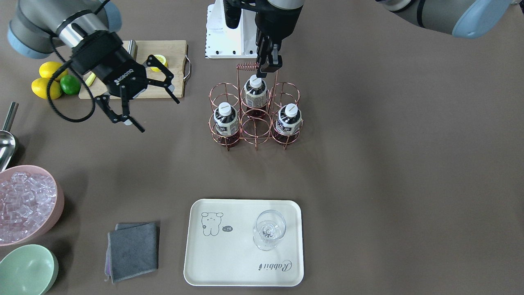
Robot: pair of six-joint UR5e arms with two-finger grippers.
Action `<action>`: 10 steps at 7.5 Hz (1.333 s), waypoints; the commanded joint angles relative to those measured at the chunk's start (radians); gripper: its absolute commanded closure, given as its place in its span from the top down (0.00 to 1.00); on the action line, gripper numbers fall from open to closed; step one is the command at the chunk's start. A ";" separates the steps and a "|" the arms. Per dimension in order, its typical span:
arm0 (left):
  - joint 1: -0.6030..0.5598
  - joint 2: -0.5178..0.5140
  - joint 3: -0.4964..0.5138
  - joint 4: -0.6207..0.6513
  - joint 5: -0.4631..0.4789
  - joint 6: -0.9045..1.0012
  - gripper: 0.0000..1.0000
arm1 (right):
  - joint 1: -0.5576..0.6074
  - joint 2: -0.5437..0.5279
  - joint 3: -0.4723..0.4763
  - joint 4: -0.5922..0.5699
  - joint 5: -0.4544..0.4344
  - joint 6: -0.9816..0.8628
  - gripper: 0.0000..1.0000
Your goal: Take tea from basket to plate
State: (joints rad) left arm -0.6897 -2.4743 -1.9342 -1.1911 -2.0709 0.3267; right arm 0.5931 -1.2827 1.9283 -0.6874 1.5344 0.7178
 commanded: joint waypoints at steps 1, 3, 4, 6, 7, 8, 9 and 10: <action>-0.001 0.001 -0.002 0.001 0.000 0.000 0.00 | -0.090 0.087 0.003 -0.114 -0.107 -0.027 1.00; -0.001 0.003 0.001 0.001 0.002 0.000 0.00 | -0.110 0.126 0.001 -0.175 -0.123 -0.037 1.00; -0.001 0.003 0.001 0.001 0.002 0.000 0.00 | -0.128 0.126 -0.005 -0.176 -0.134 -0.041 1.00; -0.001 0.005 0.001 0.001 0.002 0.000 0.00 | -0.177 0.125 -0.014 -0.176 -0.195 -0.044 0.98; -0.001 0.005 0.000 -0.001 0.002 0.000 0.00 | -0.186 0.126 -0.018 -0.176 -0.200 -0.044 0.98; -0.001 0.006 -0.002 -0.001 0.002 0.000 0.00 | -0.188 0.125 -0.022 -0.176 -0.203 -0.044 0.98; -0.001 0.003 -0.005 -0.001 0.015 0.000 0.00 | -0.200 0.125 -0.032 -0.176 -0.221 -0.047 0.97; -0.001 0.003 -0.005 -0.001 0.025 0.000 0.00 | -0.205 0.128 -0.040 -0.175 -0.238 -0.076 0.92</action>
State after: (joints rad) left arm -0.6903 -2.4700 -1.9370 -1.1918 -2.0619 0.3267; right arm 0.4005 -1.1577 1.9022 -0.8635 1.3236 0.6705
